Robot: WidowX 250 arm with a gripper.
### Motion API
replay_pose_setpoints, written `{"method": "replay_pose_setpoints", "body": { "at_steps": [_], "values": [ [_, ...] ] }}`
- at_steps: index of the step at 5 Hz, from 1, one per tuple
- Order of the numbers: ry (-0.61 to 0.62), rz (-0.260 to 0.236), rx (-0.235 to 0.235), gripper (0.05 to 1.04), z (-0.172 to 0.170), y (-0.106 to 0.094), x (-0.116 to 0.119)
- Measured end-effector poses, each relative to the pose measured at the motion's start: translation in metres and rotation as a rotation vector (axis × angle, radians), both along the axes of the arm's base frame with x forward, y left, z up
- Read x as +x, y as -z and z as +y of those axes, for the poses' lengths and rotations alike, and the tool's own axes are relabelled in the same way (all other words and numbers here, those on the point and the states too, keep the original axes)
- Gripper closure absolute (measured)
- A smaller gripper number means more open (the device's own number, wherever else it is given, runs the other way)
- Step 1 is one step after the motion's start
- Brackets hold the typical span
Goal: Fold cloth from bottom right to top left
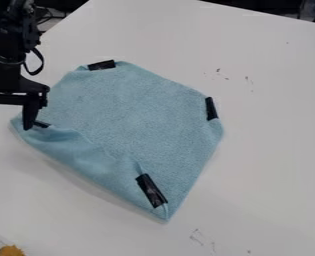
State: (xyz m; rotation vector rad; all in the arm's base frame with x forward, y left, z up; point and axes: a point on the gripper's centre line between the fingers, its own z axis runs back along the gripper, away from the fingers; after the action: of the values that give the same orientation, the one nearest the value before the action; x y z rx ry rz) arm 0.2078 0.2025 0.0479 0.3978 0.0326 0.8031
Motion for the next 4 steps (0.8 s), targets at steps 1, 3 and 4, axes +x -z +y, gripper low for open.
{"method": "replay_pose_setpoints", "body": {
  "at_steps": [1, 3, 4],
  "values": [
    [-0.003, 0.018, -0.015, 0.083, -0.002, 0.007, -0.002],
    [0.043, -0.021, 0.042, 0.083, -0.016, -0.016, 0.003],
    [0.107, -0.044, 0.068, 0.083, -0.046, -0.04, 0.01]
  ]
}}
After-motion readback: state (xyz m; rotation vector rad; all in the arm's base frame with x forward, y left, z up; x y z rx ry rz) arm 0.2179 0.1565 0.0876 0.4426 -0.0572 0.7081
